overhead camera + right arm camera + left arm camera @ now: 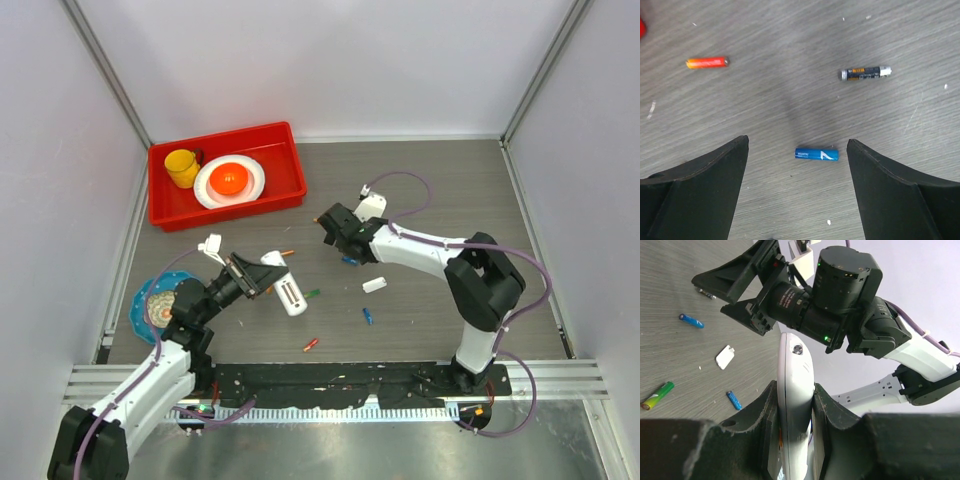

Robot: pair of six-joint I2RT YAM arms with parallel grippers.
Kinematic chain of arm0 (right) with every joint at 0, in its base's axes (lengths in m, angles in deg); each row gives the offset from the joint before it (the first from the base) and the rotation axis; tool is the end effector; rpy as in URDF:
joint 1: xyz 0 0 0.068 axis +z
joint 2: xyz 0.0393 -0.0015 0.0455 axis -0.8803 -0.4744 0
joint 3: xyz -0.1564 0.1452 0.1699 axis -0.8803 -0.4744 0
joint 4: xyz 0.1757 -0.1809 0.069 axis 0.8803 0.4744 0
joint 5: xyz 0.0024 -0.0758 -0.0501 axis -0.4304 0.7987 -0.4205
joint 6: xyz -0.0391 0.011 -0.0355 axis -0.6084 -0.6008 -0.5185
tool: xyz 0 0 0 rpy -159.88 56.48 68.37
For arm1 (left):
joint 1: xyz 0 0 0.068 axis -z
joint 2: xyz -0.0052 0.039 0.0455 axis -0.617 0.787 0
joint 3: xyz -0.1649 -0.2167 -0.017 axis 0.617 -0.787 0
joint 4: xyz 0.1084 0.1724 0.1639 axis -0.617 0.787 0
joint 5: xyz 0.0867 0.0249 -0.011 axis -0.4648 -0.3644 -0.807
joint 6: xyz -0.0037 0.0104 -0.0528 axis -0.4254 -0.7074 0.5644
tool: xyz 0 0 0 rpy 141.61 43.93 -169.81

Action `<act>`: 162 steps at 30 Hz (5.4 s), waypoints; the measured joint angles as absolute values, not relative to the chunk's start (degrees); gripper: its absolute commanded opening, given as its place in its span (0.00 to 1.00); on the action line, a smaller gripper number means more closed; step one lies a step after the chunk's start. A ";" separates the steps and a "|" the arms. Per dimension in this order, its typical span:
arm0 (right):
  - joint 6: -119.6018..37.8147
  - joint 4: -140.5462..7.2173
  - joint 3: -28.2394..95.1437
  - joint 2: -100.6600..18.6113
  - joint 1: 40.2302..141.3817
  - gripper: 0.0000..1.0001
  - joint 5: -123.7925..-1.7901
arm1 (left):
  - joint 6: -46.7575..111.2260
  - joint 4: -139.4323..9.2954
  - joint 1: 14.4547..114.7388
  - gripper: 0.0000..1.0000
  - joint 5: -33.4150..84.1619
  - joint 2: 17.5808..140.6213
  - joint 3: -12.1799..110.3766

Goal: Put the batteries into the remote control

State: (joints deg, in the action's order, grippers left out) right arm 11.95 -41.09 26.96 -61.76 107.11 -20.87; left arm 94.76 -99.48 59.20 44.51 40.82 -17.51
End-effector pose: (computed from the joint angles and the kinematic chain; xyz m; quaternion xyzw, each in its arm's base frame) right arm 0.2711 0.2468 0.2016 0.1925 0.9036 0.0311 0.3814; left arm 0.1385 -0.0710 0.2048 -0.1368 0.6656 -0.6367 0.3645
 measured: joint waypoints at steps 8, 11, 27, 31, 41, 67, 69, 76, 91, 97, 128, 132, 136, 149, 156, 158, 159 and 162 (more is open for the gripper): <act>14.09 -38.97 27.14 -64.50 108.20 0.84 -20.47 | 94.00 -99.41 59.75 0.00 44.14 40.82 -18.03; 14.22 -38.90 27.14 -65.24 108.20 0.84 -20.45 | 93.84 -99.39 59.81 0.00 44.14 40.82 -18.10; 13.35 -39.99 27.14 -68.17 109.27 0.80 -20.85 | 93.69 -99.52 59.90 0.00 44.14 40.82 -18.84; 13.11 -40.08 27.14 -68.54 109.34 0.78 -20.98 | 93.71 -99.52 59.90 0.00 44.14 40.82 -19.32; 12.91 -40.65 26.28 -68.56 109.32 0.76 -20.80 | 93.71 -99.63 60.01 0.00 44.14 41.17 -19.56; 10.86 -42.35 25.41 -68.43 109.47 0.78 -20.12 | 93.76 -115.52 61.01 0.01 44.12 39.29 -20.28; 10.81 -42.38 25.37 -68.43 109.47 0.77 -20.10 | 93.76 -115.41 61.01 0.00 43.96 39.29 -20.28; 10.57 -42.75 24.75 -68.28 109.47 0.71 -19.58 | 93.76 -114.73 61.04 0.01 43.48 39.18 -20.28; 10.03 -42.46 24.38 -68.21 109.47 0.59 -18.81 | 93.69 -111.69 61.12 0.00 43.00 38.37 -20.28; 10.05 -42.46 24.34 -68.21 109.47 0.57 -18.77 | 93.69 -111.13 61.15 0.00 42.83 38.09 -20.28; -50.04 -48.87 22.61 -58.42 108.05 0.01 -38.29 | 93.69 -109.38 61.82 0.00 41.95 37.13 -20.31; -62.67 -50.97 20.03 -57.68 107.63 0.01 -40.65 | 93.69 -109.31 62.41 0.00 41.89 36.80 -20.31; -69.05 -50.92 18.33 -57.94 107.31 0.01 -42.13 | 93.69 -109.31 62.74 0.00 41.71 36.21 -20.31; -72.35 -51.10 17.76 -59.58 106.04 0.04 -50.48 | 93.67 -109.36 63.22 0.00 41.52 35.77 -20.31; -70.87 -50.92 18.29 -61.57 105.29 0.19 -54.42 | 93.67 -109.36 63.22 0.00 41.52 35.77 -20.31; -70.12 -50.90 19.03 -62.14 104.94 0.25 -55.60 | 93.69 -109.36 63.22 0.00 41.49 35.77 -20.31; -69.99 -50.90 19.29 -62.40 104.86 0.33 -55.99 | 93.67 -109.36 63.22 0.00 41.52 35.77 -20.31; -69.58 -50.90 19.82 -62.84 104.55 0.44 -56.78 | 93.67 -109.36 63.22 0.00 41.49 35.77 -20.31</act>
State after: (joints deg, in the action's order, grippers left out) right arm -69.58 -50.90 19.82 -62.84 104.55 -56.78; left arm 93.67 -109.36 63.22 41.49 35.77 -20.31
